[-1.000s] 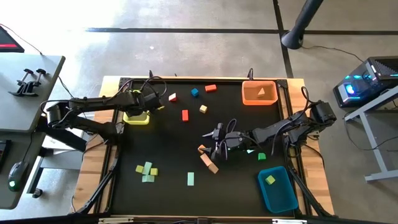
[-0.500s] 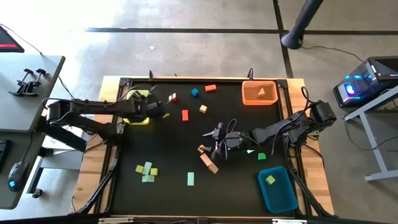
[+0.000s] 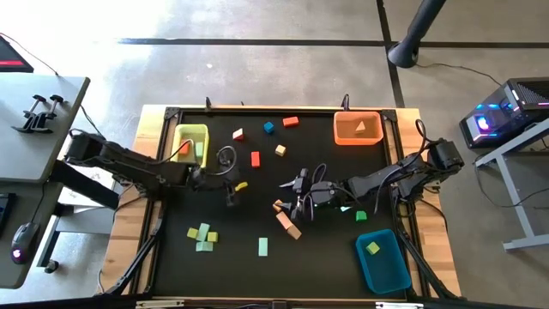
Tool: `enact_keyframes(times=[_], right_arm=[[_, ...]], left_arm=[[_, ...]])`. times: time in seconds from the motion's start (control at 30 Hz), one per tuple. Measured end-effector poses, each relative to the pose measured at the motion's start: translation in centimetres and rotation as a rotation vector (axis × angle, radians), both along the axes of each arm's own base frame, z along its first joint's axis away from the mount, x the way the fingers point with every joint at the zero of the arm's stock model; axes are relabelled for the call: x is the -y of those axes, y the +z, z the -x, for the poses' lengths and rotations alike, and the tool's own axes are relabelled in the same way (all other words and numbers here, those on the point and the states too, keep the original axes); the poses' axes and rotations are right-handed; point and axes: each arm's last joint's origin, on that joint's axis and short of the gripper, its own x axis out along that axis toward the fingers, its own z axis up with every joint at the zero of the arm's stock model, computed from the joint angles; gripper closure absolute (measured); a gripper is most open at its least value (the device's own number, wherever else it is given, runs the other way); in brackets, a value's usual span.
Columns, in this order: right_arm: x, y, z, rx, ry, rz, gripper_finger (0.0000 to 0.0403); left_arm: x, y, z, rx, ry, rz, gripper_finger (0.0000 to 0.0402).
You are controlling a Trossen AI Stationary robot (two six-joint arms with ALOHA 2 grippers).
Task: Sort blocks by size
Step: Put the light orange triangular block into the orange bin
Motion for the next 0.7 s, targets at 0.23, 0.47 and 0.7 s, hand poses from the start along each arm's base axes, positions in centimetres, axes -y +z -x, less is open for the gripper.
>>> enact_keyframes(times=[0.23,0.47,0.7], right_arm=[[0.0,0.0,0.0,0.003,-0.017,0.002,0.0114],[0.6,0.1,-0.1,0.000,-0.029,0.069,0.0114],[3.2,0.4,-0.5,0.009,-0.134,0.186,0.0114]], left_arm=[[1.4,0.0,0.4,0.279,-0.249,0.028,0.0185],[0.7,0.1,0.5,0.343,-0.235,0.004,0.0185],[-0.1,0.3,0.5,0.349,-0.086,-0.067,0.0185]])
